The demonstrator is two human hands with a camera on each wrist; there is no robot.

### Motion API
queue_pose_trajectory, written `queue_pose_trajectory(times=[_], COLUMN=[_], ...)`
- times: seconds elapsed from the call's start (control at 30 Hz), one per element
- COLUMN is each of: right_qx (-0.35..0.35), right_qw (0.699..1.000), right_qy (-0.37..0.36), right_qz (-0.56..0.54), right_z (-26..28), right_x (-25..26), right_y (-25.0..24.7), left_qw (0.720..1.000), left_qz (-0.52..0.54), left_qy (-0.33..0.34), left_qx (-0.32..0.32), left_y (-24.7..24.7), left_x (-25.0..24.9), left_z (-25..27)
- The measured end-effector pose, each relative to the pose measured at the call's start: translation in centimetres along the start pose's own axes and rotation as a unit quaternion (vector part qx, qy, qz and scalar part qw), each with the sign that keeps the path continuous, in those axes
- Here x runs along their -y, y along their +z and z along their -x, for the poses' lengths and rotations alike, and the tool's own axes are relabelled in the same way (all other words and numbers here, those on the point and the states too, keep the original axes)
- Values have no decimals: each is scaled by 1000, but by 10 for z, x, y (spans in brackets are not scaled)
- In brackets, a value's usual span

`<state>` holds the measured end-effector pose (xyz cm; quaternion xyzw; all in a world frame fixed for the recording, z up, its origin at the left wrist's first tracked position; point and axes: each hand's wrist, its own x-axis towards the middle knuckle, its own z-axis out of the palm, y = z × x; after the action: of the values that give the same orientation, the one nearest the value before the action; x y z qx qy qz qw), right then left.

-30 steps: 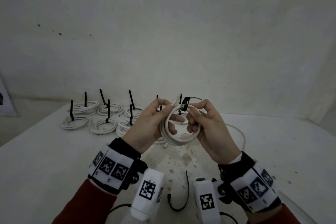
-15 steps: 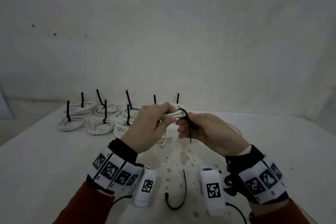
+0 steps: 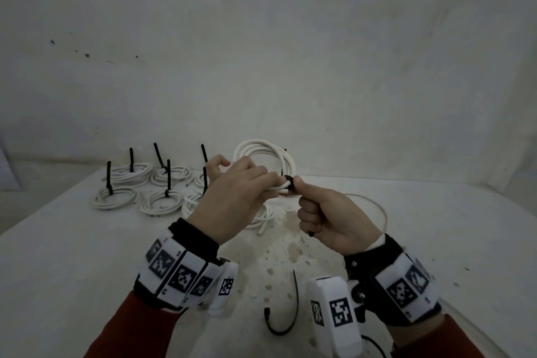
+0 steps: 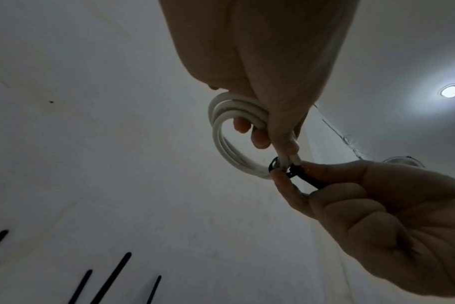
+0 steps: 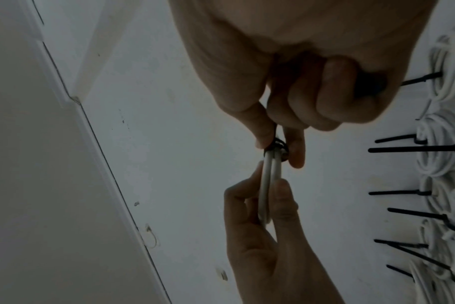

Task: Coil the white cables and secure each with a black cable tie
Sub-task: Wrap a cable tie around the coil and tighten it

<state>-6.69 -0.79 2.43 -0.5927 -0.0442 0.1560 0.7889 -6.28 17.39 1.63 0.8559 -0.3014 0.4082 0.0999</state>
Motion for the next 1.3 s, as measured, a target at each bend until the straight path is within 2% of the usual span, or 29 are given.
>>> queue_pose_trajectory(times=[0.1,0.17,0.2,0.27,0.33,0.43,0.5,0.57,0.73,0.83,1.03,1.17,1.3], right_qx=[-21,-69,-100,-139,-120,-38,-3,1,-48,-99,-157,-182,-150], right_qw=[998,988,977,958,956,961,965,967,942,924,912,903,920], right_qy=[-24,-72,-104,-154,-162,-151,-159,-184,-288,-338,-362,-380,-358], right_qz=[61,122,156,198,212,230,209,178,169,151,111,90,60], right_z=[1,2,3,3,4,6,7,6,5,3,0,-1,1], right_x=[1,4,6,8,11,10,6,3,-2,-4,-9,-14,-14], right_y=[0,-1,-2,-7,-9,-7,-3,2,8,8,11,16,17], left_qw=[994,961,927,831,756,690,657,645,673,677,628,628,625], left_qz=[91,227,304,449,536,612,643,653,631,627,665,665,667], left_qy=[-61,-156,-220,-327,-376,-387,-394,-397,-382,-384,-404,-404,-403], left_qx=[-4,-5,-6,-10,-1,6,5,8,44,38,-3,-31,-48], left_y=[-1,0,0,-2,-3,-6,-7,-8,-6,-5,-2,0,2], left_x=[-3,-4,-5,-7,-10,-14,-15,-15,-20,-24,-30,-38,-38], left_z=[1,-1,-3,-5,-7,-8,-9,-10,-10,-10,-12,-13,-12])
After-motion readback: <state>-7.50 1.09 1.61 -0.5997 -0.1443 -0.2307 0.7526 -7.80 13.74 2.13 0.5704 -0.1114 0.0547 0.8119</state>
